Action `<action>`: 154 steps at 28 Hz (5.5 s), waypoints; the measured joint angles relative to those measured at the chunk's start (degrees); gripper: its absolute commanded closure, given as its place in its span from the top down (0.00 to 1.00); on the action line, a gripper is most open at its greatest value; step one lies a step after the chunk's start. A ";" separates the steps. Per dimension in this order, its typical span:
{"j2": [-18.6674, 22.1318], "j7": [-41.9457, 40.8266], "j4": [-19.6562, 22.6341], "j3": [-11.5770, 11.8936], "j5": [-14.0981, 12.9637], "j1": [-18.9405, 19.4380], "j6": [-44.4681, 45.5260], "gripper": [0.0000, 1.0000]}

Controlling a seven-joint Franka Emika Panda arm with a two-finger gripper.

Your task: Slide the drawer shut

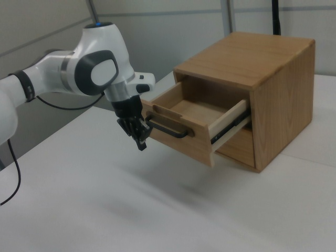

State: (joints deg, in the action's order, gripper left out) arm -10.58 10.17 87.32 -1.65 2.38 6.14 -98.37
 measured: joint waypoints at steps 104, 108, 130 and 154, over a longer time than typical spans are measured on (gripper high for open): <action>-15.52 -7.43 -3.17 0.39 1.59 -6.01 -61.38 0.00; -16.11 -7.44 -2.89 0.39 1.59 -6.13 -63.94 0.00; -3.36 -12.29 -5.54 0.07 1.58 -5.99 -8.65 0.00; -0.17 -12.09 -5.86 0.18 1.58 -5.83 7.19 1.00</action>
State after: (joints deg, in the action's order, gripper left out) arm -10.76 -1.92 81.47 -1.48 3.97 0.31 -91.18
